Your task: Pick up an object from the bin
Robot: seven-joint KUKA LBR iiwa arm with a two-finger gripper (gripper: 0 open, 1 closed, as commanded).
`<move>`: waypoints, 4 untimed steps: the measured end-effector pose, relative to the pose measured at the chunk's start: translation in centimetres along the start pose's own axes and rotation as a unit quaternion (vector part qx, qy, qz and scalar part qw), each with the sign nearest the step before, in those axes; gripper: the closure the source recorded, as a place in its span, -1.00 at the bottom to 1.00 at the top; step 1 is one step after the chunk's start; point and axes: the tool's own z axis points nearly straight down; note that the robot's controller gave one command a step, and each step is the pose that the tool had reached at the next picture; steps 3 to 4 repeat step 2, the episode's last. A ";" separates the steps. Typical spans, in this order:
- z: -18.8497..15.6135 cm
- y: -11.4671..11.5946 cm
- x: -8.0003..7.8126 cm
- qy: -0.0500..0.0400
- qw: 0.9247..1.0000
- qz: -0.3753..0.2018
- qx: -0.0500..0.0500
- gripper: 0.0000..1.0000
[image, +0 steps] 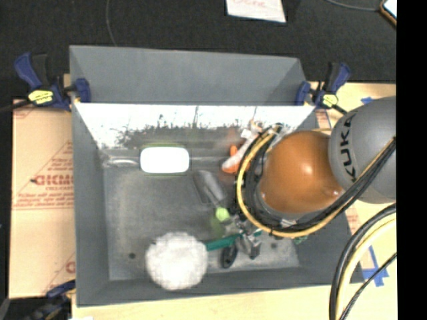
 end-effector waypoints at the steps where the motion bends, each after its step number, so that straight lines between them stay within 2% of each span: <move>1: -1.3 0.0 0.0 0.000 1.000 0.001 0.000 1.00; 2: -4.8 0.0 0.0 0.001 1.000 0.002 -0.001 1.00; 4: -4.8 0.0 0.0 0.001 1.000 0.002 -0.001 1.00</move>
Offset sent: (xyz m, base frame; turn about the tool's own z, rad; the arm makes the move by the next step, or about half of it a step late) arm -0.0001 -0.0001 0.0697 0.0015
